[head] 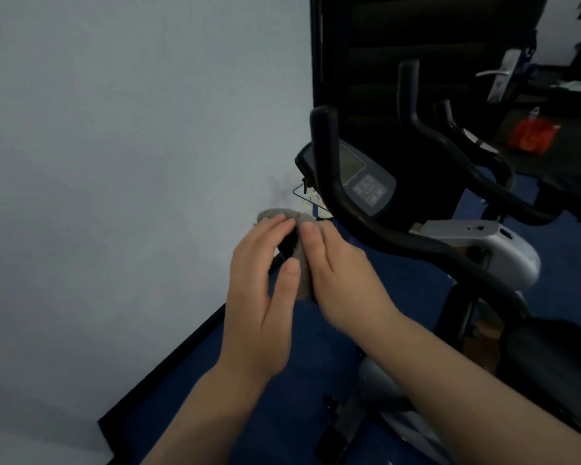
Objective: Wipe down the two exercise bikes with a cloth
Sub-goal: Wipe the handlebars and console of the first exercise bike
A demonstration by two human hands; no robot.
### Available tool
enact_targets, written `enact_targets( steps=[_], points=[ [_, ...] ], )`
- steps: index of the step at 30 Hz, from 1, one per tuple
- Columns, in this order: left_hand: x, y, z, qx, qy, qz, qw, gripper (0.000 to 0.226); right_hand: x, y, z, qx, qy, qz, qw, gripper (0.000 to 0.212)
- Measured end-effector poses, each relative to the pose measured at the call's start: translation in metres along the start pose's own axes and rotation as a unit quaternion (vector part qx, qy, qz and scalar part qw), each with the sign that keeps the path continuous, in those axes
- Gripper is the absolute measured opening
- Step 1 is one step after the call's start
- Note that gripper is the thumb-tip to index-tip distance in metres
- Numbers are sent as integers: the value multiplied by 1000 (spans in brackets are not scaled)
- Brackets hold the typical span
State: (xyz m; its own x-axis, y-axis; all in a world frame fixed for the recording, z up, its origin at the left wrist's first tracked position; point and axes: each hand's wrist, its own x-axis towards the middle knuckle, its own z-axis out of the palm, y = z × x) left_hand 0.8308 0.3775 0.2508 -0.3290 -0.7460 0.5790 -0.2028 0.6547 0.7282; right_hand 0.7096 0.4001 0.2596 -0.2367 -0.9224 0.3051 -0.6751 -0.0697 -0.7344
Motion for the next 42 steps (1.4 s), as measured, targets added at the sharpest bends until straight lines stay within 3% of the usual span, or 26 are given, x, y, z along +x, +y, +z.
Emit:
enact_targets(
  steps=[2, 6, 9, 11, 13, 16, 18, 21, 24, 26, 29, 31, 36, 39, 42],
  points=[
    [8, -3, -1, -2, -37, 24, 999, 38, -30, 8, -2, -152, -12, -31, 988, 42],
    [16, -12, -5, -17, -70, 29, 997, 37, -57, 23, -22, -91, 53, 15, 994, 48],
    [18, -16, -5, -21, -71, 16, 997, 33, -27, 19, -30, 2, 47, 64, 997, 60],
    [17, -17, -4, -23, -71, 17, 997, 34, -15, 9, -21, 54, 64, 101, 991, 48],
    [15, -18, -4, -22, -76, 18, 997, 35, -22, 2, -5, 12, 91, 106, 990, 34],
    [12, -18, -3, -22, -87, 20, 996, 36, -50, -5, 10, -105, 152, 56, 981, 32],
    [10, -17, -2, -25, -83, 24, 996, 38, -47, -14, 17, -94, 170, 53, 980, 27],
    [10, -16, -1, -33, -77, 8, 996, 37, -24, -26, 32, -68, 166, 97, 979, 43],
    [8, -15, -1, -33, -76, 7, 997, 39, -38, -9, 23, -154, 141, 47, 977, 43],
    [5, -13, 1, -2, -61, 31, 998, 43, -70, 15, 0, -159, 108, 74, 979, 36],
    [-3, -6, 15, 81, -30, 117, 989, 42, -92, 33, -16, -155, 123, 122, 973, 34],
    [-10, 0, 31, 117, -50, 140, 982, 41, -80, 25, -3, -162, 146, 133, 967, 35],
    [-17, 2, 46, 147, -79, 154, 974, 36, -96, 39, -20, -169, 103, 56, 979, 33],
    [-19, 0, 50, 191, -79, 149, 967, 34, -100, 61, -34, -128, 149, 109, 974, 28],
    [-23, 0, 57, 251, -84, 142, 954, 40, -108, 46, -7, -79, 208, 128, 967, 31]
  ],
)
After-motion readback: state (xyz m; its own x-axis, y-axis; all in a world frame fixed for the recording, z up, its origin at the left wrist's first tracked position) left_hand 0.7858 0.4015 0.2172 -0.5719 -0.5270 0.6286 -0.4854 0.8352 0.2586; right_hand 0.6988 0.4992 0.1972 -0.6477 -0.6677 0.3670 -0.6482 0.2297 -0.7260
